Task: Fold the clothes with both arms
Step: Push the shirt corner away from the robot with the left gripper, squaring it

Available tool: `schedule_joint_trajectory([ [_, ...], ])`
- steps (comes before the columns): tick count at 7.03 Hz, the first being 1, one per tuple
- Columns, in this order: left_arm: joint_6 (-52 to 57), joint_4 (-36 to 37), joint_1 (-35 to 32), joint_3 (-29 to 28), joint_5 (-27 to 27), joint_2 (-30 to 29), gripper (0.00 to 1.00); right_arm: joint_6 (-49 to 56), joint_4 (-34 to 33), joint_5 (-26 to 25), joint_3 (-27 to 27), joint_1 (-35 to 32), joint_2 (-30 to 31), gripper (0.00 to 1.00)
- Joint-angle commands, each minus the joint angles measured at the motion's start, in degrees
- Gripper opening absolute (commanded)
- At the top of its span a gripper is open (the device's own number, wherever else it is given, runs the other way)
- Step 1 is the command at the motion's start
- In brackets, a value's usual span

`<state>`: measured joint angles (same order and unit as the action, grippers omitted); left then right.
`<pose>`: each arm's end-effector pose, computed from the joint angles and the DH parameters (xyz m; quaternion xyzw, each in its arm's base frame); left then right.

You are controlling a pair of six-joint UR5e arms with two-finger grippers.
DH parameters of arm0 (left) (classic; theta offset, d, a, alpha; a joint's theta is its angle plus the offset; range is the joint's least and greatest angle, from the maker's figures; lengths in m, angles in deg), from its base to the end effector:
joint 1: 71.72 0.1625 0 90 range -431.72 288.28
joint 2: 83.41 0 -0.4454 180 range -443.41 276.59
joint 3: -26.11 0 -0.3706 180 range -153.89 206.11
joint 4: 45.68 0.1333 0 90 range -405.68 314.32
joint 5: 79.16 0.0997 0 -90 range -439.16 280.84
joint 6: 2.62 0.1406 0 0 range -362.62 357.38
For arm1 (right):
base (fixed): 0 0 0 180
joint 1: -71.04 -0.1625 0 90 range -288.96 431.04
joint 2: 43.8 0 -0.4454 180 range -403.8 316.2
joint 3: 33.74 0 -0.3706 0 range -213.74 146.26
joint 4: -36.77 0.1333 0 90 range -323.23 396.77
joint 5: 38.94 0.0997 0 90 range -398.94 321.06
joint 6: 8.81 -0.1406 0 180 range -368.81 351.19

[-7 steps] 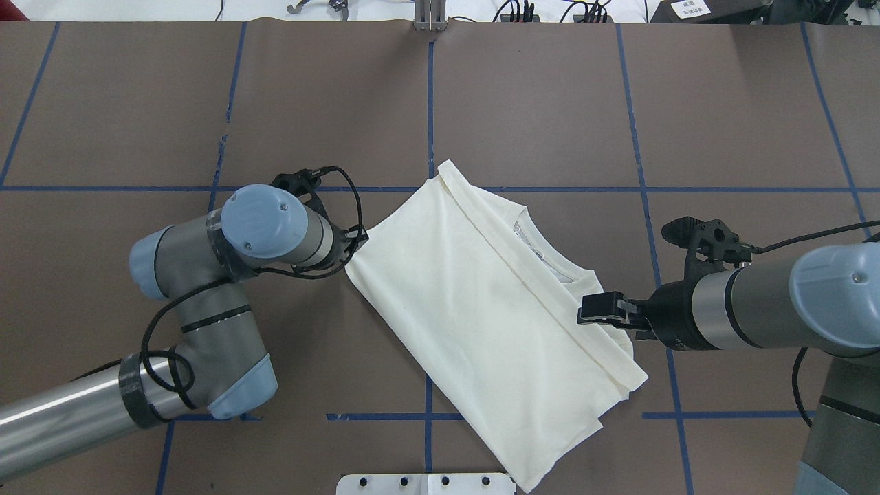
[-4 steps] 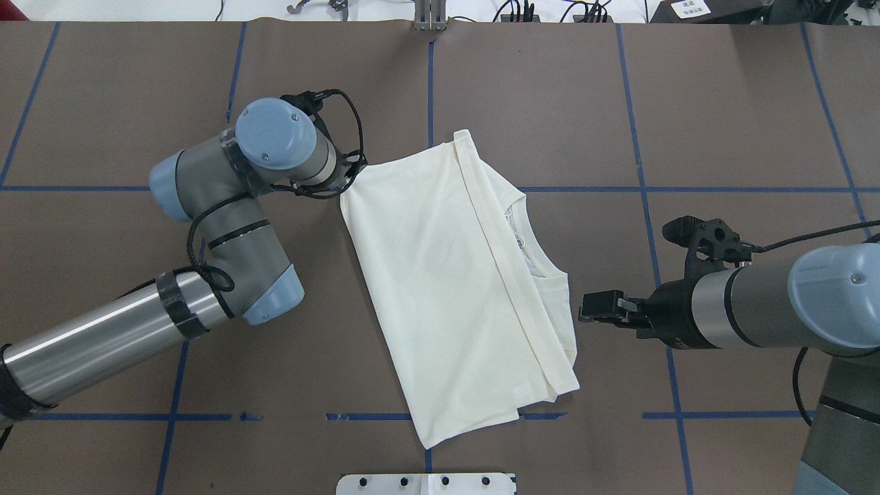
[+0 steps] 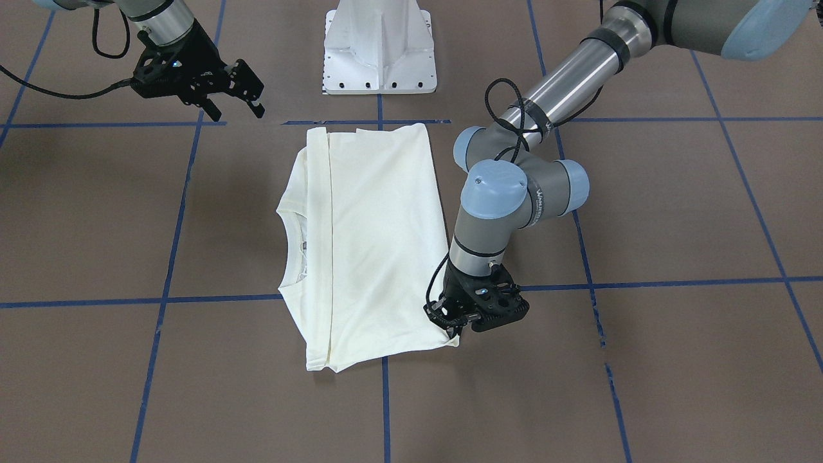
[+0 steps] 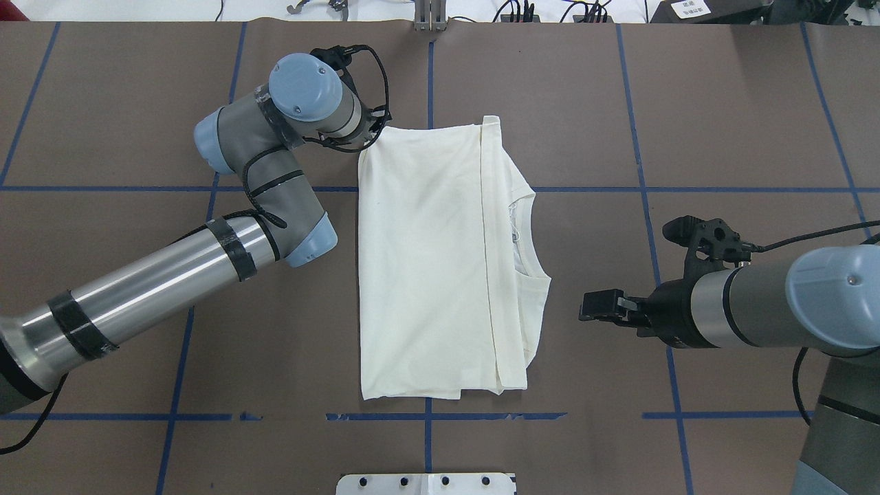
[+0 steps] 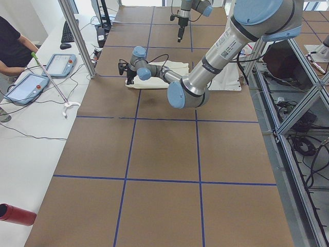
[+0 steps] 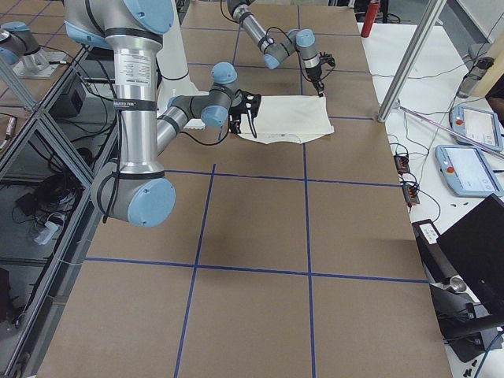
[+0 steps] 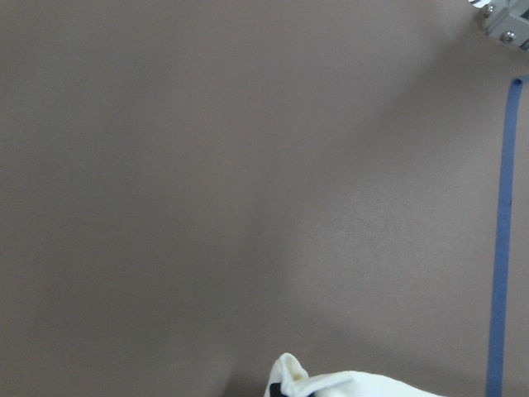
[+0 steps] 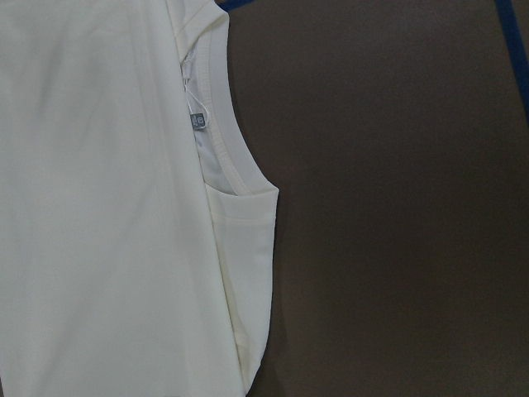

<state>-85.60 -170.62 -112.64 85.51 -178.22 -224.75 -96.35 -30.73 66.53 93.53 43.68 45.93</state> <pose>0.5810 -0.6507 0.3054 0.1253 0.4538 -0.2217 0.8540 -0.3673 -0.2979 0.3634 0.0149 -0.5090 0.1192 0.8523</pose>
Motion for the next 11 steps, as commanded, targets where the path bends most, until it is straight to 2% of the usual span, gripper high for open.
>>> schedule_joint_trajectory([
  [1,1.0,-2.6,0.0,-1.7,0.4,-0.4,0.00,0.0,-0.1,0.0,0.0,0.0,-0.2,1.00],
  [3,1.7,-3.0,0.0,-2.0,1.2,-0.4,0.00,0.0,-0.4,0.0,-1.1,0.1,-0.6,1.00],
  [4,1.9,-3.0,0.0,-1.9,1.3,-0.4,0.15,0.1,-0.4,-0.1,-2.0,0.5,-0.7,1.00],
  [5,5.7,-2.9,-0.1,-1.8,1.3,-0.3,0.99,0.2,-0.5,-0.6,-2.4,0.7,-0.8,1.00],
  [7,7.6,-2.2,-2.0,0.3,-0.2,0.2,1.00,0.7,-0.7,-1.8,-4.6,1.7,-1.5,1.00],
  [9,11.4,2.0,-2.1,10.4,-3.1,6.5,1.00,1.1,-3.4,-3.4,-7.1,2.8,-4.5,1.00],
  [11,15.1,10.9,-2.1,23.4,-3.5,11.9,1.00,1.8,-15.5,-4.0,-7.8,3.6,-12.4,1.00],
])
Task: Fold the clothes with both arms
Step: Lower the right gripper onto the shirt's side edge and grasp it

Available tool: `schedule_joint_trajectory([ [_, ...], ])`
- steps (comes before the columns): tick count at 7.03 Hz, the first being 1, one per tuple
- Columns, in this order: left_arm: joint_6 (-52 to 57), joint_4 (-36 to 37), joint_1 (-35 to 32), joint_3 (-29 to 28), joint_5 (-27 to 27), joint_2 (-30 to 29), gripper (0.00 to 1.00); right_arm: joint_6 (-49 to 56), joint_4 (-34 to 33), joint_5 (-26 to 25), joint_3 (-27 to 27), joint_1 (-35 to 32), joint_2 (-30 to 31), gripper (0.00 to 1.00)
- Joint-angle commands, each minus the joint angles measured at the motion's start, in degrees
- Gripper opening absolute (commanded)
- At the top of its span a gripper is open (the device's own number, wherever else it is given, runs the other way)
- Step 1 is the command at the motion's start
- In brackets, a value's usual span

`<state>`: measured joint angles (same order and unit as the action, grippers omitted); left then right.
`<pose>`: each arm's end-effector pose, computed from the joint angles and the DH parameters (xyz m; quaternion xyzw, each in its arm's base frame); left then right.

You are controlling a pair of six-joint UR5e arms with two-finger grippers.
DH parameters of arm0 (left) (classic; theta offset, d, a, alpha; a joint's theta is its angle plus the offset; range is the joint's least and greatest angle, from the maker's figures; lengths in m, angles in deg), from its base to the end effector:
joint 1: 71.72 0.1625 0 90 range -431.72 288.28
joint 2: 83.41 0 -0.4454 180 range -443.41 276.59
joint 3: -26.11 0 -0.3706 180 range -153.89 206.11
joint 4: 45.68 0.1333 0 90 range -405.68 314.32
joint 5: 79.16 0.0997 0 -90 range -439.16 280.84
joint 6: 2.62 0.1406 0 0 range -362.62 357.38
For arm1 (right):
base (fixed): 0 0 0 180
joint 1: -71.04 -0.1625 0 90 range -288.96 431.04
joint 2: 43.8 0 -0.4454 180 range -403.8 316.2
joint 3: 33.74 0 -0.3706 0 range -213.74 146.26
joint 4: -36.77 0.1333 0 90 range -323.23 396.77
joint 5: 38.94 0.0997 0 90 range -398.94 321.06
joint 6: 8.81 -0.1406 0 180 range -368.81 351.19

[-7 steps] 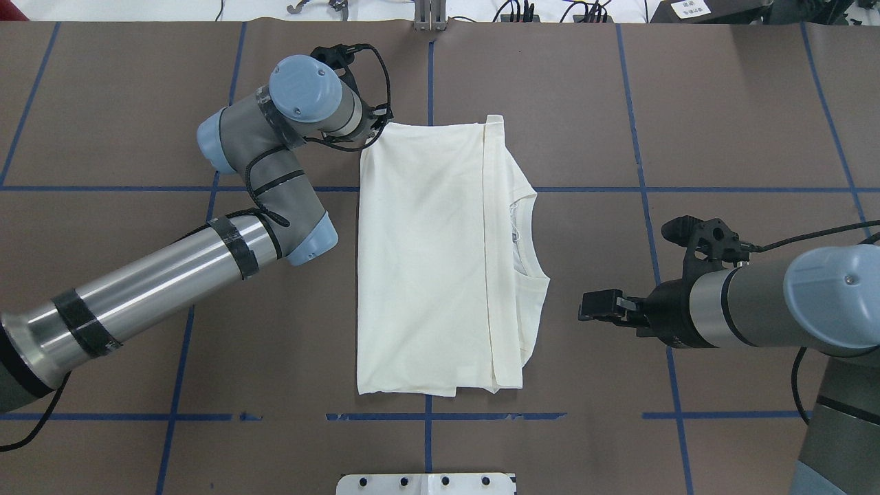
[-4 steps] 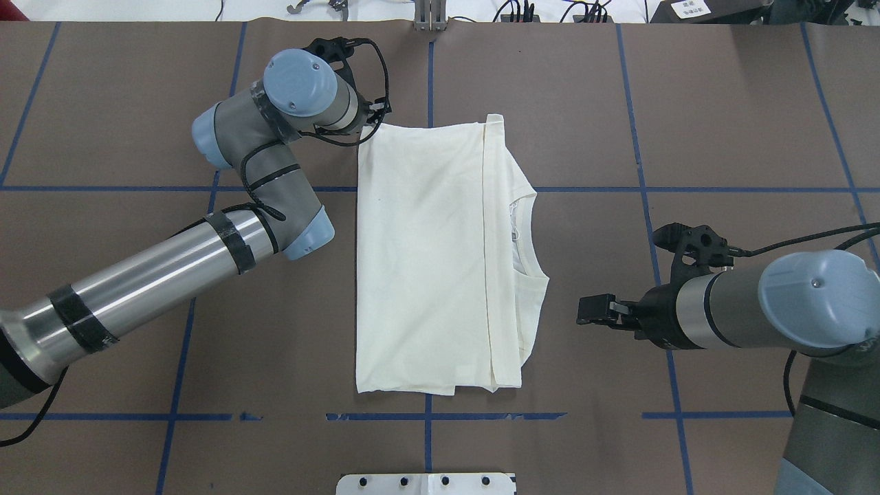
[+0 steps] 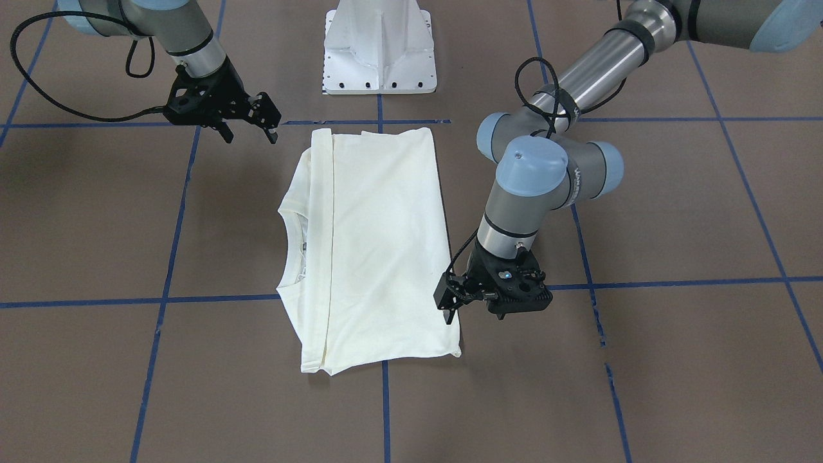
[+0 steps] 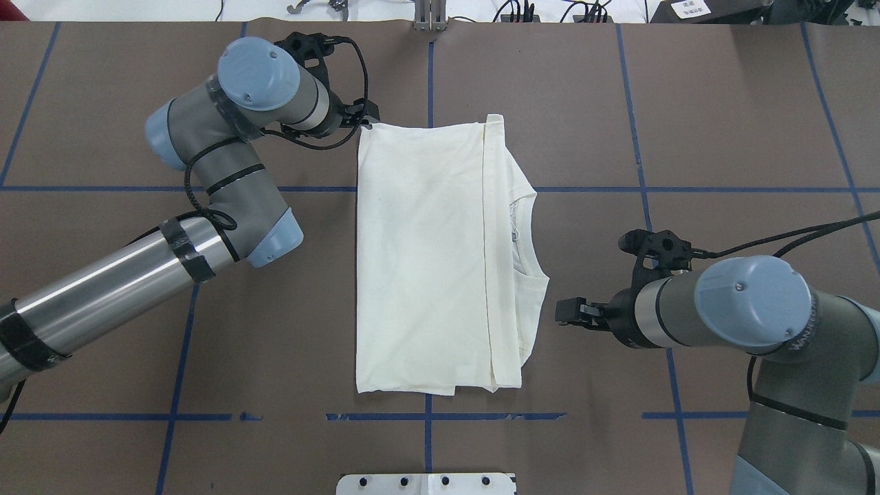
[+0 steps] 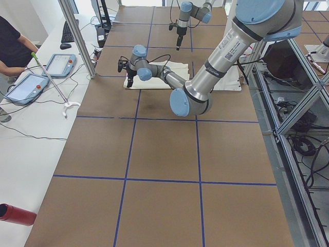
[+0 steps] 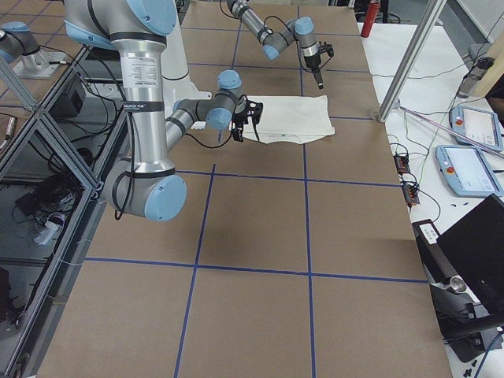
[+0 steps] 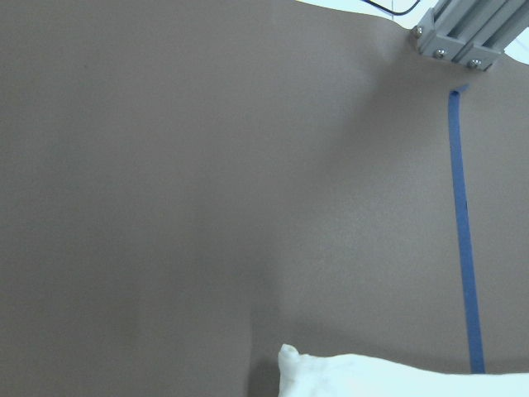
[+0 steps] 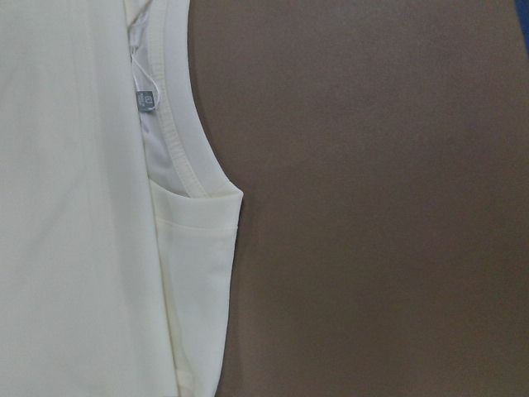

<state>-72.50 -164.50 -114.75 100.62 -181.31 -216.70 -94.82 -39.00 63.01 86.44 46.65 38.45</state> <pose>0.5161 -0.6237 0.3062 0.1675 0.4506 -0.1247 0.8680 -0.4325 -0.3105 0.3817 0.0165 -0.4468 0.1132 0.8873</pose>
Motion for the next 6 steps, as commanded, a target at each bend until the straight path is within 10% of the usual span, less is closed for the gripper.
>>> schedule_joint_trajectory([
  [1,2.2,6.1,0.1,14.1,-0.7,7.7,1.00,1.0,-12.2,-2.7,-3.1,2.2,-9.3,1.00],
  [6,7.5,12.1,0.7,33.2,-5.0,20.6,1.00,4.0,-17.1,-6.8,-11.8,6.8,-18.3,1.00],
])
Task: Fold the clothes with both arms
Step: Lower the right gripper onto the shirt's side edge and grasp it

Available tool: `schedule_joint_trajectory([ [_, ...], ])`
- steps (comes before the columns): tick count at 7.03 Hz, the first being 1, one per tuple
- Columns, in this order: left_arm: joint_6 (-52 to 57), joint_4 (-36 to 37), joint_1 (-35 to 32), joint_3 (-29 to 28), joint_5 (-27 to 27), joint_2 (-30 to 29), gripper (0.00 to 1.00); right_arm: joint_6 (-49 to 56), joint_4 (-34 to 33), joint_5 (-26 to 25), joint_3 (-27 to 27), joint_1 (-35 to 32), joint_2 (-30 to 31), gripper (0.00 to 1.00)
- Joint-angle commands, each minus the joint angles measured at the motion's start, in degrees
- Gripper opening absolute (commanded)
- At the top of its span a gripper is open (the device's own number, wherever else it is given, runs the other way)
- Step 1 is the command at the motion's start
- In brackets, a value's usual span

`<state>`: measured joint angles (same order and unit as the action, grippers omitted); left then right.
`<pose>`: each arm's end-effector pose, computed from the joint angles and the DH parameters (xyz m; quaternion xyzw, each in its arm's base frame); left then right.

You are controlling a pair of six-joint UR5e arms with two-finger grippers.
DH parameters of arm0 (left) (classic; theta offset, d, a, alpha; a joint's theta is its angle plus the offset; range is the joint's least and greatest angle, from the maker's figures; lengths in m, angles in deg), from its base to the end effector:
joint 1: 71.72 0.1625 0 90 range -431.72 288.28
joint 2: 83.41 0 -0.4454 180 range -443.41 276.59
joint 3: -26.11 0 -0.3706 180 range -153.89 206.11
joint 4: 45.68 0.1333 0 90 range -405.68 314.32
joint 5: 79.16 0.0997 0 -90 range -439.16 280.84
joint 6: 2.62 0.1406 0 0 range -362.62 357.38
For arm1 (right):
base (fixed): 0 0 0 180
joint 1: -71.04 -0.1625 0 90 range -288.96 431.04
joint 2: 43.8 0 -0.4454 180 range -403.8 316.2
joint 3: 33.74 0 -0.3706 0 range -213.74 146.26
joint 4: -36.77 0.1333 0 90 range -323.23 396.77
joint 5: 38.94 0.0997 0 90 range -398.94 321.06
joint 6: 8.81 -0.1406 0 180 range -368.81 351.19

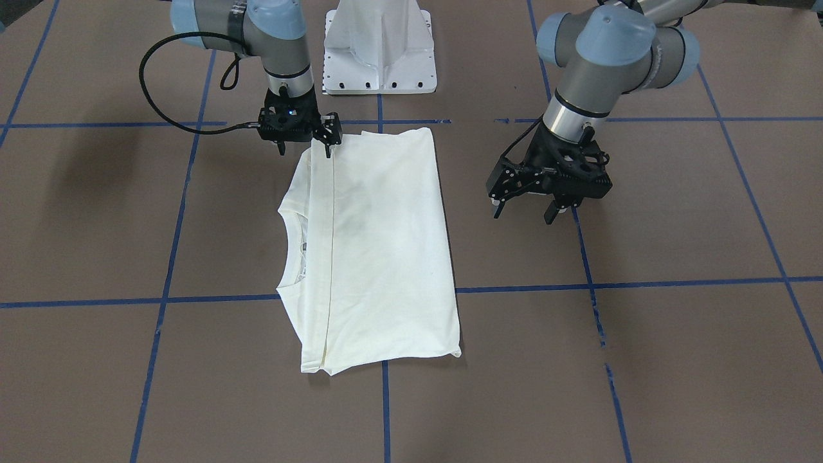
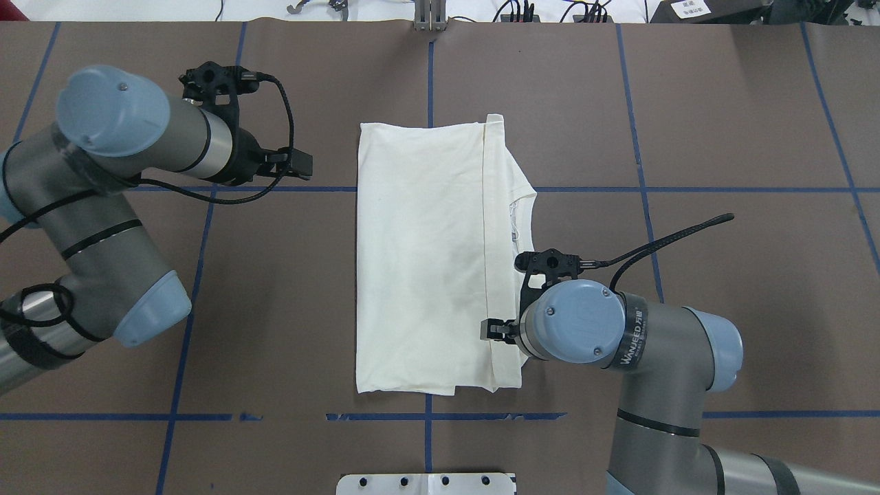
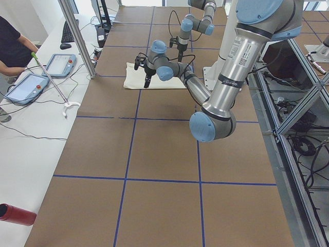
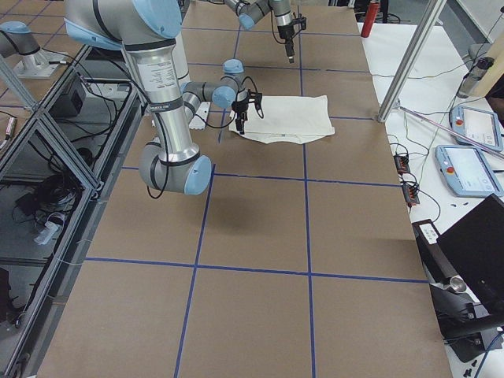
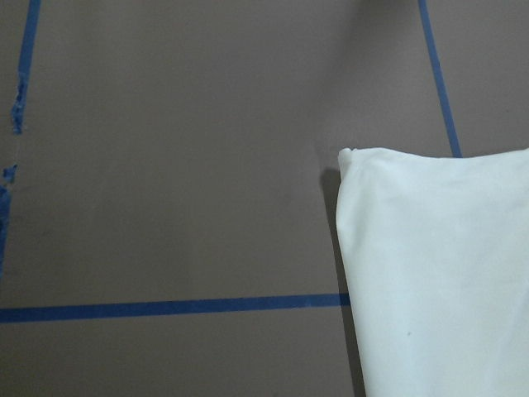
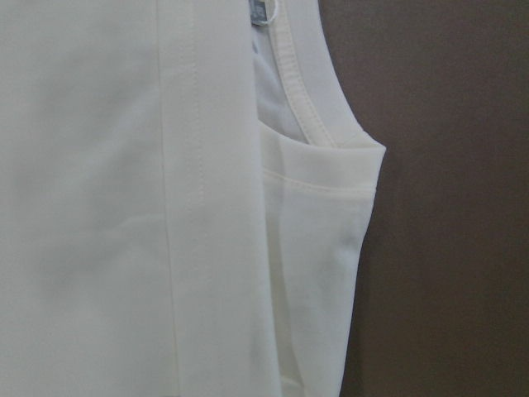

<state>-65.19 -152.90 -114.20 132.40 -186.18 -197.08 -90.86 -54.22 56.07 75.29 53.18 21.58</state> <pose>0.4023 -0.4933 0.3215 0.1647 0.4623 -0.0435 0.8702 -0.5549 -0.3059 0.3470 0.0415 -0.3633 0.0645 0.9285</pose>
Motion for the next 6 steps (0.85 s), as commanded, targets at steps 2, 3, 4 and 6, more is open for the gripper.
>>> schedule_joint_trajectory([
  [2,0.2,0.5,0.2,1.2,-0.2,1.1,1.00,0.2,-5.9,0.4,-2.9,0.8,-5.4,1.00],
  [3,0.2,0.4,0.3,1.2,-0.2,1.0,1.00,0.3,-6.1,0.4,-3.9,1.3,-5.4,1.00],
  [4,0.1,0.4,0.3,1.4,-0.2,1.0,1.00,1.1,-7.0,0.4,-4.4,1.8,-5.5,1.00],
  [6,0.1,0.3,0.3,1.3,-0.3,1.0,1.00,2.8,-9.5,0.8,-4.5,1.9,-5.7,1.00],
])
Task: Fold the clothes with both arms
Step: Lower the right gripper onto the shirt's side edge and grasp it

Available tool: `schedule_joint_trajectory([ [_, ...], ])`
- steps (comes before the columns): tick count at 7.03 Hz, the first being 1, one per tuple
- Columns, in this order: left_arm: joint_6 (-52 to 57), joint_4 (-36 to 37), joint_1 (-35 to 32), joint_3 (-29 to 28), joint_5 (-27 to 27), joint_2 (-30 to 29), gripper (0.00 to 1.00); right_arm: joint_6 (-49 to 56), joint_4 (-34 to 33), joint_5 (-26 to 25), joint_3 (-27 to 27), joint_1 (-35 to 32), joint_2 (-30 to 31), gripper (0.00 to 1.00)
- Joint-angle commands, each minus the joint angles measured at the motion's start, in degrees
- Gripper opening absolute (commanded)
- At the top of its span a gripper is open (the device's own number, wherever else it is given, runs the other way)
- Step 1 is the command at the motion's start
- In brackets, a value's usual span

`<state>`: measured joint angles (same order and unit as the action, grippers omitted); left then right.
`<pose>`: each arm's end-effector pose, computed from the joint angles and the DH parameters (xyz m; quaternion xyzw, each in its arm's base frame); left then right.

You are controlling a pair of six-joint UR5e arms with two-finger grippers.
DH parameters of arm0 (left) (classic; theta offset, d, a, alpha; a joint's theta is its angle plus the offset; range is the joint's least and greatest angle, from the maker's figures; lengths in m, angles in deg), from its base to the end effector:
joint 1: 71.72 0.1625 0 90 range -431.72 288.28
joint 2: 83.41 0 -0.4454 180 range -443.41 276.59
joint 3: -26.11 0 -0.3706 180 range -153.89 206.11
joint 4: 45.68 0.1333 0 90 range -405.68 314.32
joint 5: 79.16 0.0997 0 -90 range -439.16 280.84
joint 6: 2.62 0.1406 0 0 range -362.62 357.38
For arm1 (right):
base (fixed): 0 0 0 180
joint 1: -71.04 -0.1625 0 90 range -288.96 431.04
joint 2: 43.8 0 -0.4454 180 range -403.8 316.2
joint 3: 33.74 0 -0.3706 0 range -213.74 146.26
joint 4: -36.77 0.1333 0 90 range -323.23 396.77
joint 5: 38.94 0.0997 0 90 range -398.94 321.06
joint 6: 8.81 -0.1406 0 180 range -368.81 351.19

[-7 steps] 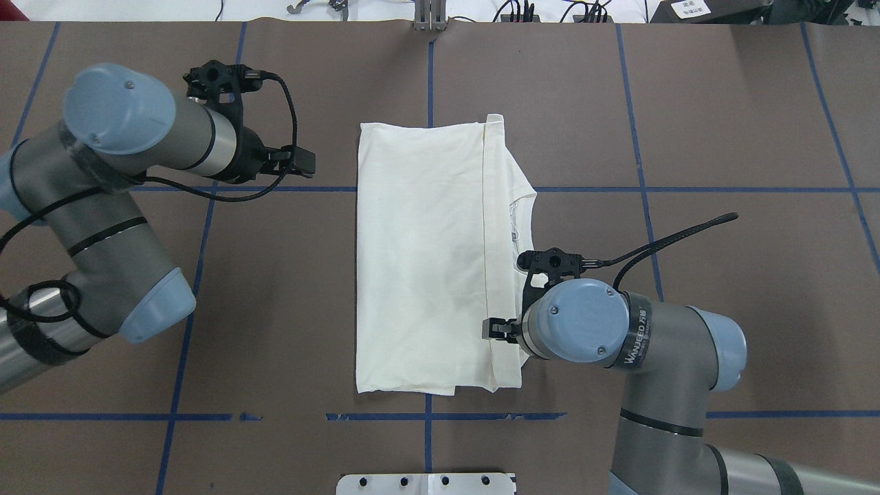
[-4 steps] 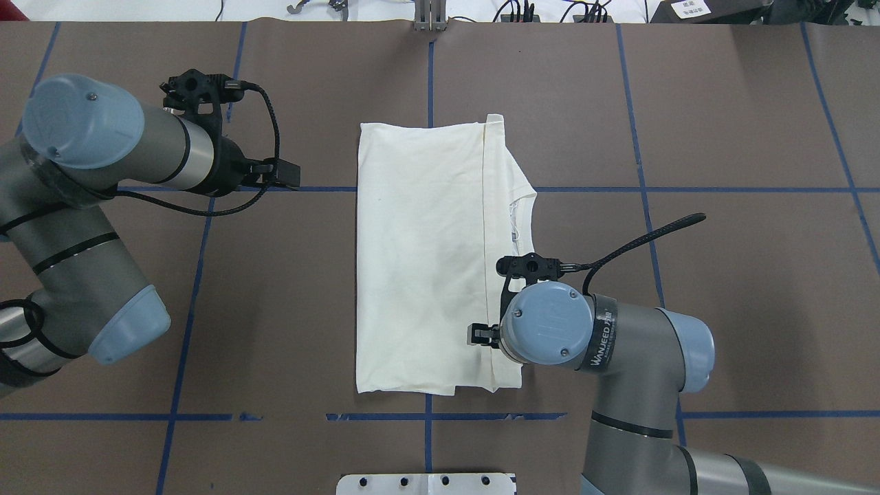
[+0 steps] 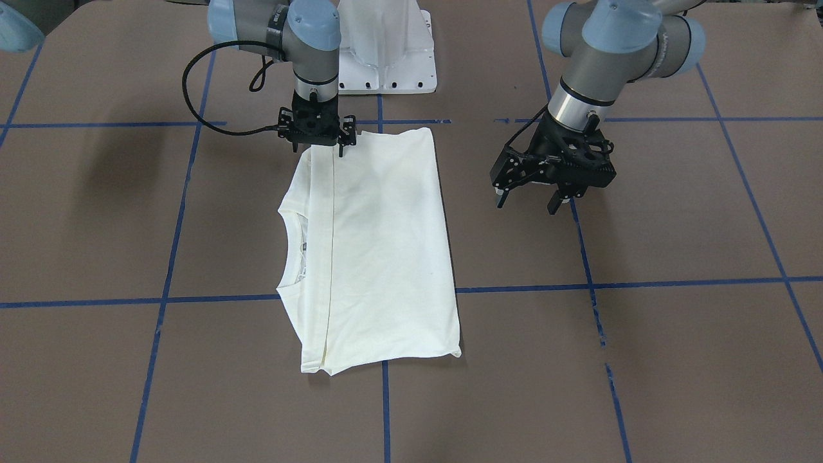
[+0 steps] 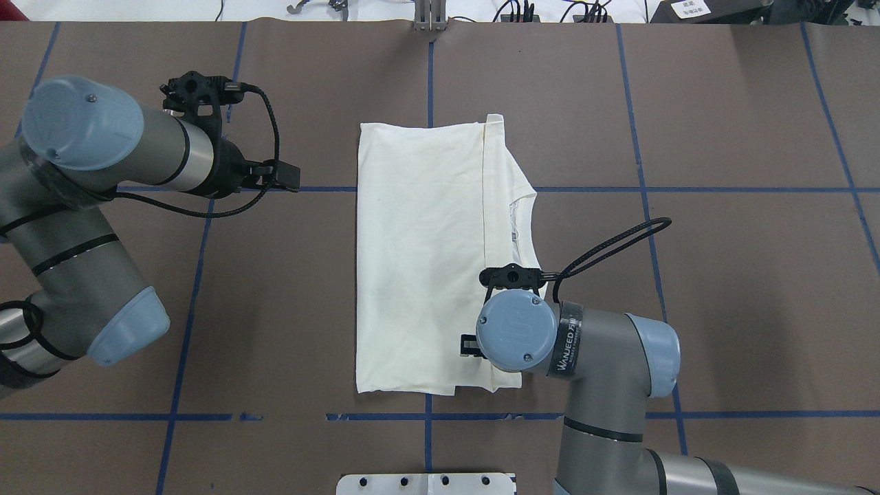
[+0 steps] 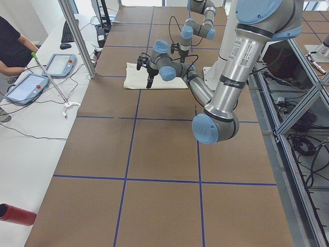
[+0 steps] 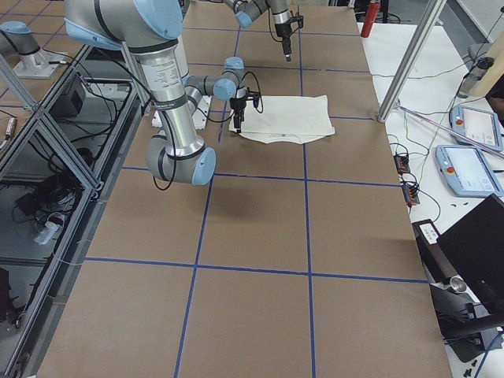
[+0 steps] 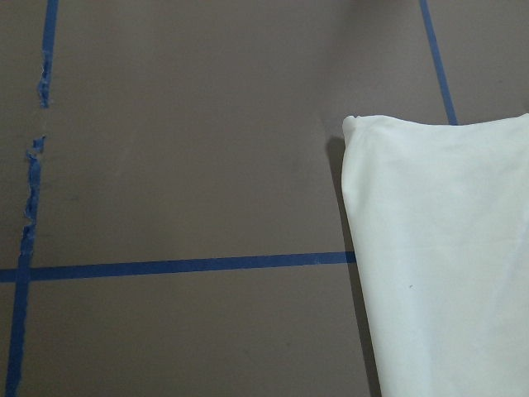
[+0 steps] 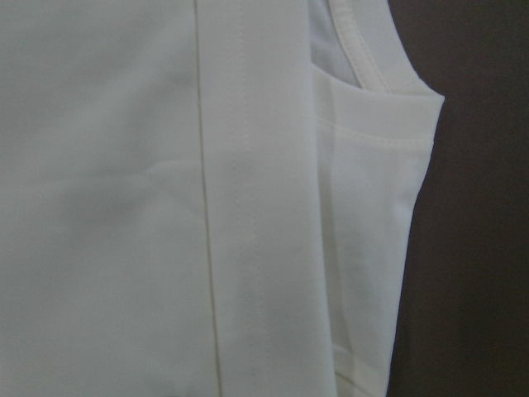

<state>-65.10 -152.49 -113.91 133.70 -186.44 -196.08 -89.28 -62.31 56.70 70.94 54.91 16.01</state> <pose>0.3989 -0.4851 0.3233 0.1616 0.4630 -0.0397 0.8706 -0.5906 -0.2952 0.3412 0.0225 -0.3096 0.0396 0.9498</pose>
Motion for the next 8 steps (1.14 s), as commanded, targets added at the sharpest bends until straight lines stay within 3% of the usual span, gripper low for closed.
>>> schedule_joint_trajectory([
  [1,0.0,-0.1,0.0,0.0,-0.1,0.0,1.00,1.3,-1.4,0.2,-0.2,0.1,-0.1,1.00],
  [8,-0.4,-0.5,0.0,-0.1,-2.1,0.0,1.00,4.9,-6.5,1.6,-0.6,-0.9,0.0,1.00],
])
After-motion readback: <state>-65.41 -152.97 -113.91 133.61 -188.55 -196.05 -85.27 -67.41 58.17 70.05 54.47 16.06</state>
